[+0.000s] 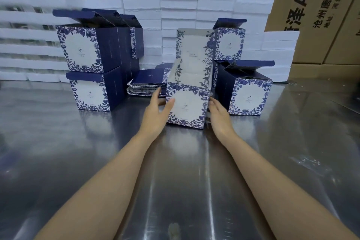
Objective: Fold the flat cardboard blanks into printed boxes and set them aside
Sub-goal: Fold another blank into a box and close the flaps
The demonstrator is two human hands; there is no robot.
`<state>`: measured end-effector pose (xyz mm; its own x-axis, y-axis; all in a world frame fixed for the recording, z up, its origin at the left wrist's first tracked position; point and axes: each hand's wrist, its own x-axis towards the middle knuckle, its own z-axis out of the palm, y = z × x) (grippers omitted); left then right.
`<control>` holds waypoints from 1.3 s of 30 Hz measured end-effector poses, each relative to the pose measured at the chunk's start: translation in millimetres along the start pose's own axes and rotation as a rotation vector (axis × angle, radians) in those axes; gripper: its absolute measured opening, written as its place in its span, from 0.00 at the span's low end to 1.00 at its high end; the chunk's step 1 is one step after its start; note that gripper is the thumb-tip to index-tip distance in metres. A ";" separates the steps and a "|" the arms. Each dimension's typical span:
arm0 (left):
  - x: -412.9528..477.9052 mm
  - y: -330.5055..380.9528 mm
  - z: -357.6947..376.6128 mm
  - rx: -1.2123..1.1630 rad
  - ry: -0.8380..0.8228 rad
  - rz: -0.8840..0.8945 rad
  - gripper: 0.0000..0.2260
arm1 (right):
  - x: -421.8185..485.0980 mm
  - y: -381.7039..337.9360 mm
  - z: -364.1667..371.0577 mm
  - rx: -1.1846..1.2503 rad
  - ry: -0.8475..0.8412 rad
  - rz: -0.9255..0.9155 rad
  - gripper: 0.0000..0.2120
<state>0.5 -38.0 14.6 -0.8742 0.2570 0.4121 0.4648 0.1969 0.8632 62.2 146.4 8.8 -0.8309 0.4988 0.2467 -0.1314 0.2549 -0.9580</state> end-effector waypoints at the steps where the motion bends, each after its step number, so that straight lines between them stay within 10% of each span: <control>1: -0.8 1.8 0.3 0.034 0.053 0.064 0.29 | -1.1 -0.3 0.0 0.006 0.013 -0.016 0.18; 8: -1.1 13.3 0.5 0.239 0.066 0.550 0.25 | -22.3 -32.4 -3.7 0.049 0.065 -0.522 0.16; 17: -8.8 41.6 -0.7 0.293 0.245 0.598 0.19 | -23.1 -35.2 -2.8 -0.240 0.139 -0.703 0.15; 23: -5.5 55.7 -8.9 -0.155 0.208 0.414 0.12 | -19.9 -54.0 -7.3 0.242 0.064 -0.458 0.11; 39: 1.8 39.2 1.4 -0.324 0.016 0.155 0.12 | -12.7 -39.5 3.2 0.279 -0.130 -0.282 0.21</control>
<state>17.4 -28.5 48.7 -0.8003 0.2445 0.5475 0.5254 -0.1541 0.8368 76.2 127.3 43.0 -0.8004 0.3288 0.5013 -0.4899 0.1233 -0.8630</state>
